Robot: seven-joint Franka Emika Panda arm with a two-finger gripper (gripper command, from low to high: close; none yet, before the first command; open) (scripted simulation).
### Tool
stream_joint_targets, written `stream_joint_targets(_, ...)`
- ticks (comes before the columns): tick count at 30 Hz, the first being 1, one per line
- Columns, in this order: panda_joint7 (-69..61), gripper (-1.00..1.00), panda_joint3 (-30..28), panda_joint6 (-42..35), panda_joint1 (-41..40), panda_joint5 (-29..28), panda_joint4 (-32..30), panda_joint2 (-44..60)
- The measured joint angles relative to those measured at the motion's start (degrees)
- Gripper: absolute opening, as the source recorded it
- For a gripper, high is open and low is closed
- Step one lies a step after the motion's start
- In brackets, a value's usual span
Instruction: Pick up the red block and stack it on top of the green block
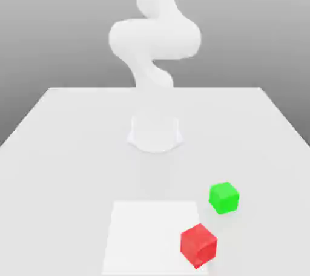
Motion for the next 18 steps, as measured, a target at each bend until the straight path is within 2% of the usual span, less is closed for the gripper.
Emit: stream_joint_targets(18,-18.0,0.0,-0.5,15.5,8.2,2.4,-8.7,37.8)
